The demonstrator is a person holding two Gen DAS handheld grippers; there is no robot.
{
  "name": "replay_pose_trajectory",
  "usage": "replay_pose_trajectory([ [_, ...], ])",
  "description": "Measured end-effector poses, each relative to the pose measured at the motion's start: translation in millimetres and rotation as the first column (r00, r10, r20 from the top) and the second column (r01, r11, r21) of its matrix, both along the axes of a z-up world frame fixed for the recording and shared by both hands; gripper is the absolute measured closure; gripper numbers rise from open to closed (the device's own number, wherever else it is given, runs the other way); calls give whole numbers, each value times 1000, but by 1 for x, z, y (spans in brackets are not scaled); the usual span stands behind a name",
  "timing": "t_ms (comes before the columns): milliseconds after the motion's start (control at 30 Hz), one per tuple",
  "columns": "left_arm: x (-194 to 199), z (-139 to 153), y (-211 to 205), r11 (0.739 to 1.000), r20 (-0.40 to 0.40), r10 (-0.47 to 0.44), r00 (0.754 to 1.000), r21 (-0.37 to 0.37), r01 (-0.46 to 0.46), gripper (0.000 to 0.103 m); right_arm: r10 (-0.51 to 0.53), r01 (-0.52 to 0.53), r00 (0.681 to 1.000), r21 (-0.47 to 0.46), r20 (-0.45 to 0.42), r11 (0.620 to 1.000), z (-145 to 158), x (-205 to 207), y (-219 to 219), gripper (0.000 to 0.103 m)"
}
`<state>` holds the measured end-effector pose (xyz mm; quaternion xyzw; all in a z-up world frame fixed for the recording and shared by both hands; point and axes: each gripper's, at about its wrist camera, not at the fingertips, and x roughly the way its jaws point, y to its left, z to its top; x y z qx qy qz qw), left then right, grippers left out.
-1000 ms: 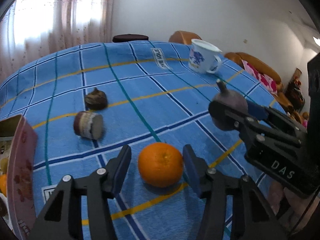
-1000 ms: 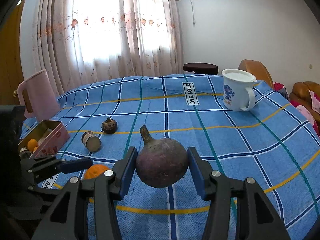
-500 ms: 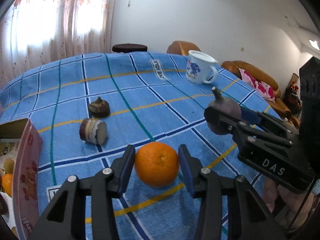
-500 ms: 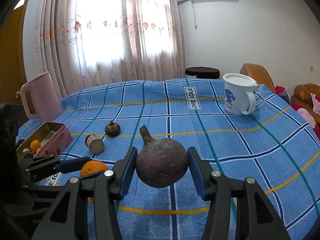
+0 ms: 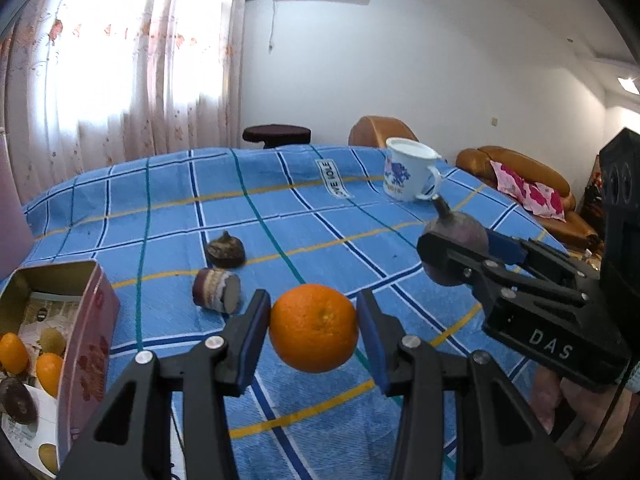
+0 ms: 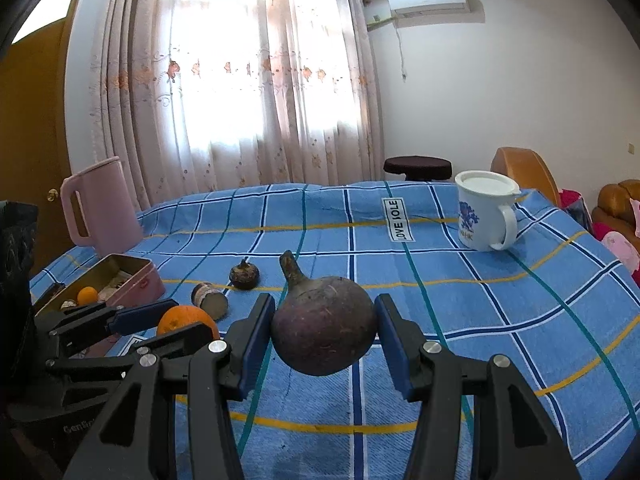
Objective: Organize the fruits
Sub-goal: 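Carry the purple fruit and the orange over the tin box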
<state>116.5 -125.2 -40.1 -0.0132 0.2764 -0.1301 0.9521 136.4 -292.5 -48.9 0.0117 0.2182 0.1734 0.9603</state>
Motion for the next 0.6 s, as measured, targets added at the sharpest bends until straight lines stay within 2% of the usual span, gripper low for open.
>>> replay_pose_trajectory([
  [400,-14,7,3,999,86,35,996,7,-35,57,23,-23,998,5,64,1000,5,-11,2,50],
  [600,-16,9,12,998,103,62,993,10,-63,57,45,-47,994,17,95,999,7,-16,4,50],
])
